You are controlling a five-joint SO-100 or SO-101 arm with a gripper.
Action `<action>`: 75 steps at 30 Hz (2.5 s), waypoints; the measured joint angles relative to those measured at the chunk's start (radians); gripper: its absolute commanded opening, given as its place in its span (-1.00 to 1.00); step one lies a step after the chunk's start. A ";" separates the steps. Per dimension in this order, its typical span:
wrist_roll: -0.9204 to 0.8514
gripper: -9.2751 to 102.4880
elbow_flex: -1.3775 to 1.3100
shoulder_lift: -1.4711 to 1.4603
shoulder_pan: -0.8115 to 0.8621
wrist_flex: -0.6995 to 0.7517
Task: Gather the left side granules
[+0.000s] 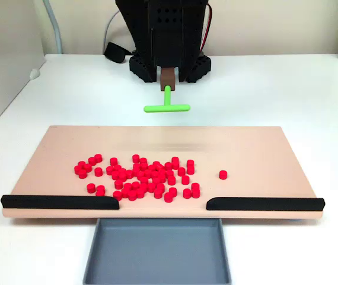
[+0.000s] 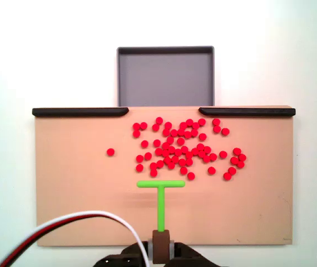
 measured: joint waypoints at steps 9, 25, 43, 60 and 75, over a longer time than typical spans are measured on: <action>0.000 -0.84 0.000 -0.026 0.012 -0.008; 0.000 -0.84 0.000 -0.026 0.014 -0.011; 0.000 -0.84 0.000 -0.026 0.018 -0.011; 0.003 -0.84 0.000 -0.026 0.018 -0.011; 0.003 -0.84 0.000 -0.026 0.018 -0.011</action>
